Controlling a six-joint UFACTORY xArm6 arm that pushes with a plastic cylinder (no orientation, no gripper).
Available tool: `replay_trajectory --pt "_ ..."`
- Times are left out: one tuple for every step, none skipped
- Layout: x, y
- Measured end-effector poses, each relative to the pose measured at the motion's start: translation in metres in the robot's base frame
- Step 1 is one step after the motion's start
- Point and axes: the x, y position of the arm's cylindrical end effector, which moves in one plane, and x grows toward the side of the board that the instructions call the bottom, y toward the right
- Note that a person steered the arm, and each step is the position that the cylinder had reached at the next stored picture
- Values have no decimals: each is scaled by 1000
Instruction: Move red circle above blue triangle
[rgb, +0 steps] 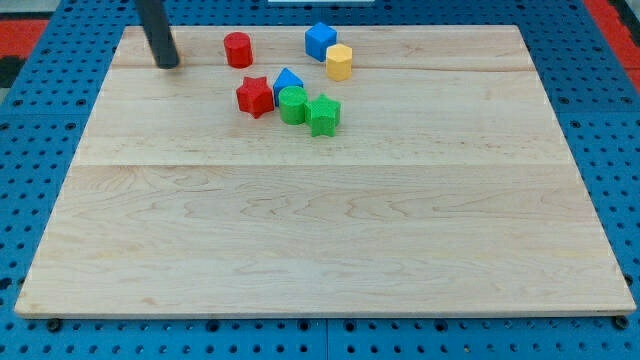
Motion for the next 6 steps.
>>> replay_trajectory --pt "-2 12" --pt "-12 21" --pt "-38 45" --pt "-49 97" --pt "-50 162" --pt "-73 165"
